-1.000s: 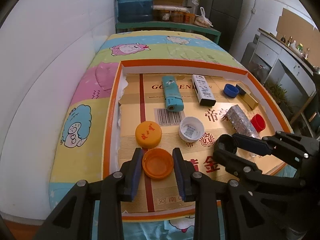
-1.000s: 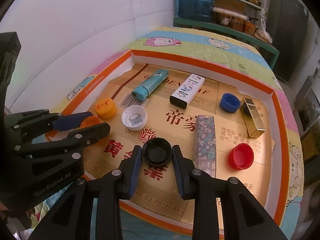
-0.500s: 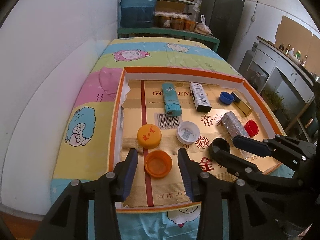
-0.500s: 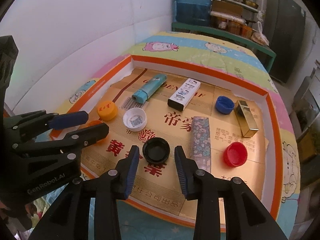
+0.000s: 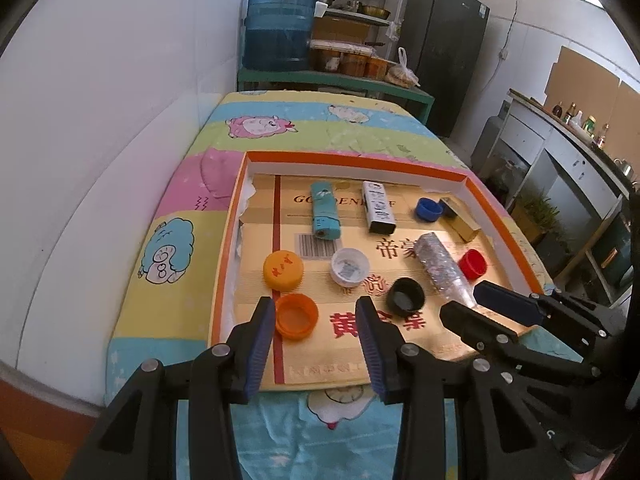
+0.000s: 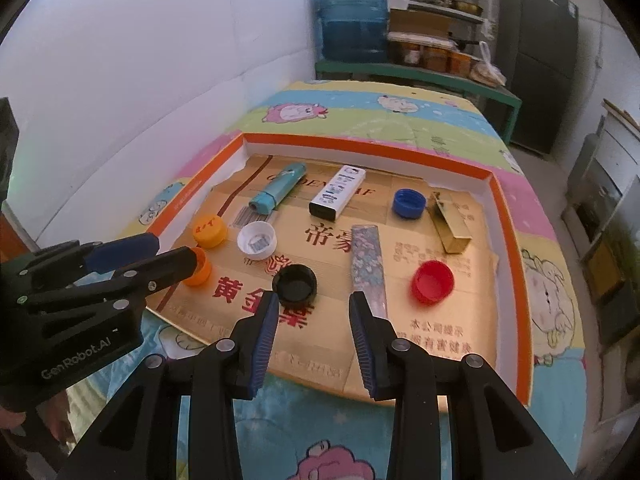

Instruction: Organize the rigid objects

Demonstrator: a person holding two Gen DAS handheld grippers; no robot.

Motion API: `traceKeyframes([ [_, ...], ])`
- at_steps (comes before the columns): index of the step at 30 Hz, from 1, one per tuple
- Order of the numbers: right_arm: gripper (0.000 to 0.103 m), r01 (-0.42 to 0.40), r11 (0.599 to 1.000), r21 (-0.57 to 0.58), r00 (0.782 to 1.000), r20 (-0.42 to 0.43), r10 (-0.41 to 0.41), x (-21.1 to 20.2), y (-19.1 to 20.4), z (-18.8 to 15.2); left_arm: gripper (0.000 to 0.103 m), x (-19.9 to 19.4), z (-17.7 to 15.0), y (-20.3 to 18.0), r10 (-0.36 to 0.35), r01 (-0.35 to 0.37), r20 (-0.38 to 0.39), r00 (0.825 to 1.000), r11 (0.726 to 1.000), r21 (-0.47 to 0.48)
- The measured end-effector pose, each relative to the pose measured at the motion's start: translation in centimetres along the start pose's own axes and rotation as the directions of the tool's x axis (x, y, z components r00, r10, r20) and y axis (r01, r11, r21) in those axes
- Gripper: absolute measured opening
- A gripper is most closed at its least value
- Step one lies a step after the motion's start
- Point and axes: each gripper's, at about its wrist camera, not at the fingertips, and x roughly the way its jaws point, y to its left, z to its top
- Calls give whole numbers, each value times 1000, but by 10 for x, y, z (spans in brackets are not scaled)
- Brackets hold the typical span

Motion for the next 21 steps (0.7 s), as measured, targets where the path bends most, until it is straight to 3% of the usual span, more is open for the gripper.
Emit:
traceKeyframes([
  [21,38,77,993,88,992,94,-85,-76,0,-27,41,-64,-18,-26,6,-7,97,995,1000,12],
])
